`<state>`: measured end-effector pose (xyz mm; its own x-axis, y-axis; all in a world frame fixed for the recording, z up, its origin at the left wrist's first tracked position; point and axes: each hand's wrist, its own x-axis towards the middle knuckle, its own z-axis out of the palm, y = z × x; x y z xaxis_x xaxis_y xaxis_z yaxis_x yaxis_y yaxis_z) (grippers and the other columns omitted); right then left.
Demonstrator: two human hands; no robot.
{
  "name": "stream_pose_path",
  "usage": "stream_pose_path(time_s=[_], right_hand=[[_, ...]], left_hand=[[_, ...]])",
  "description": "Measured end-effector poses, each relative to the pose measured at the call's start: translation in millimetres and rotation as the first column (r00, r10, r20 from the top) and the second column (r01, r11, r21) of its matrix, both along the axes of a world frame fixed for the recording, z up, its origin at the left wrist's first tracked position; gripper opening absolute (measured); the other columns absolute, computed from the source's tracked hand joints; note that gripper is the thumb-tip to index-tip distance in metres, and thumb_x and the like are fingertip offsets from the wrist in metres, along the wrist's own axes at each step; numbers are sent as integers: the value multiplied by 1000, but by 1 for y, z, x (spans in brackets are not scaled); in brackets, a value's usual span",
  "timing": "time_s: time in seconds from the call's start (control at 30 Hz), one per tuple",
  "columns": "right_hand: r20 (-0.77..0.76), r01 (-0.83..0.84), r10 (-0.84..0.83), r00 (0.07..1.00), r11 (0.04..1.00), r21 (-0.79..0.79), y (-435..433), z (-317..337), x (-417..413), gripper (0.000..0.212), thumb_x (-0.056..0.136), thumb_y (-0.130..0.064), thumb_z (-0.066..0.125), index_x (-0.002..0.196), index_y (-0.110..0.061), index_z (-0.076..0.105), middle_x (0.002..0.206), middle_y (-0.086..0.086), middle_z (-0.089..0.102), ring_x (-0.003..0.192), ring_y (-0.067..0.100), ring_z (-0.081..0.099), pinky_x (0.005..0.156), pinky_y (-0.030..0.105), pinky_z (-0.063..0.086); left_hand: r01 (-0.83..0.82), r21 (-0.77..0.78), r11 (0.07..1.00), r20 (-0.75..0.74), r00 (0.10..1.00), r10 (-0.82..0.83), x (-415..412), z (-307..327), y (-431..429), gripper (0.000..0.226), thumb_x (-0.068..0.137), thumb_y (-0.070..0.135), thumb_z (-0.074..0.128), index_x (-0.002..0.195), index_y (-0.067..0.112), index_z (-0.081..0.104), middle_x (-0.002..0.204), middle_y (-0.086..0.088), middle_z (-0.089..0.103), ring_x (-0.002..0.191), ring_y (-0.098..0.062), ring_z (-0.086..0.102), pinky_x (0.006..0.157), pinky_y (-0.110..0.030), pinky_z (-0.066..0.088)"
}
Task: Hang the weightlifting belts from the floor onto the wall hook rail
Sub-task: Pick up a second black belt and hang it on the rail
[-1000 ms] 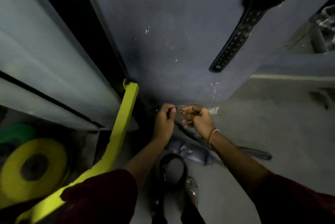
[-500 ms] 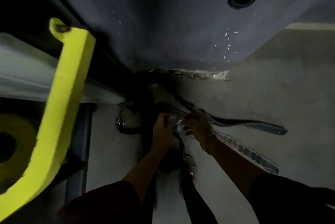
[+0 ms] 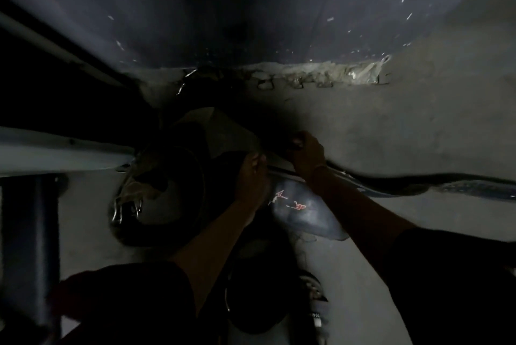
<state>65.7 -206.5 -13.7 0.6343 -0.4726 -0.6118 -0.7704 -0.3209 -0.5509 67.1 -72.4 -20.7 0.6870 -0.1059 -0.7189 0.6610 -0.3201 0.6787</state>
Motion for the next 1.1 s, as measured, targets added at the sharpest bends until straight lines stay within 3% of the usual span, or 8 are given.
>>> stream_pose_path(time_s=[0.1, 0.3, 0.47, 0.7, 0.8, 0.97, 1.03, 1.1], right_hand=[[-131, -140, 129, 983, 987, -77, -6, -37, -6, 40, 94, -4, 60, 131, 5, 52, 134, 25, 56, 128, 40, 50, 102, 36, 36], [-281, -409, 336, 899, 875, -261, -6, -72, -15, 39, 96, -15, 55, 134, -14, 51, 125, 15, 63, 122, 36, 53, 104, 46, 36], [-190, -338, 286, 939, 868, -365, 0, -64, -27, 24, 95, -13, 52, 117, -15, 61, 113, 12, 69, 117, 34, 56, 103, 43, 33], [-50, -257, 256, 965, 901, -349, -16, 13, -45, 26, 96, -20, 54, 118, -13, 65, 113, 11, 69, 111, 30, 61, 101, 41, 38], [-16, -288, 298, 955, 907, -306, -19, 57, -48, 27, 96, -20, 53, 118, -12, 66, 115, 11, 68, 112, 30, 60, 102, 42, 39], [20, -221, 230, 973, 950, -222, -18, 140, -46, 30, 96, -20, 55, 122, -10, 65, 120, 17, 67, 114, 35, 59, 103, 46, 39], [85, -115, 130, 988, 981, -156, -19, 181, -46, 31, 94, -17, 59, 123, -5, 64, 120, 21, 67, 114, 37, 61, 100, 47, 43], [144, -16, 27, 989, 997, -78, -20, 224, -48, 33, 93, -11, 60, 126, -5, 63, 121, 21, 67, 114, 36, 61, 99, 46, 46]], left_hand=[[-6, 10, 1000, -77, 997, 6, 1, -31, -1, 35, 104, 13, 43, 136, 1, 48, 129, -23, 58, 106, -20, 53, 81, -23, 44], [83, 19, 996, -36, 996, -82, -3, -52, -1, 35, 104, 14, 41, 138, 5, 48, 136, -16, 56, 127, -30, 52, 98, -31, 41], [55, 30, 998, -85, 995, -52, -8, -34, -1, 34, 104, 12, 41, 135, 2, 49, 133, -15, 57, 125, -28, 53, 98, -30, 40], [46, -9, 999, -111, 993, -47, -23, 44, -18, 26, 103, 23, 46, 122, 9, 58, 119, -8, 63, 108, -21, 59, 99, -36, 46], [63, 58, 996, -5, 998, -63, -26, 66, -26, 66, 84, 59, 52, 116, 2, 63, 119, -19, 66, 112, -34, 63, 102, -52, 47], [-48, 185, 982, 51, 998, 39, -22, 106, -25, 111, 57, 84, 44, 130, 0, 55, 129, -21, 60, 118, -34, 60, 101, -50, 49], [-140, 151, 979, 53, 990, 133, -17, 160, -28, 100, 67, 77, 53, 130, 0, 55, 129, -19, 61, 118, -34, 60, 102, -48, 49], [-205, 0, 979, 15, 979, 205, -13, 224, -32, 58, 92, 46, 59, 128, 2, 57, 124, -13, 65, 113, -28, 63, 101, -42, 51]])
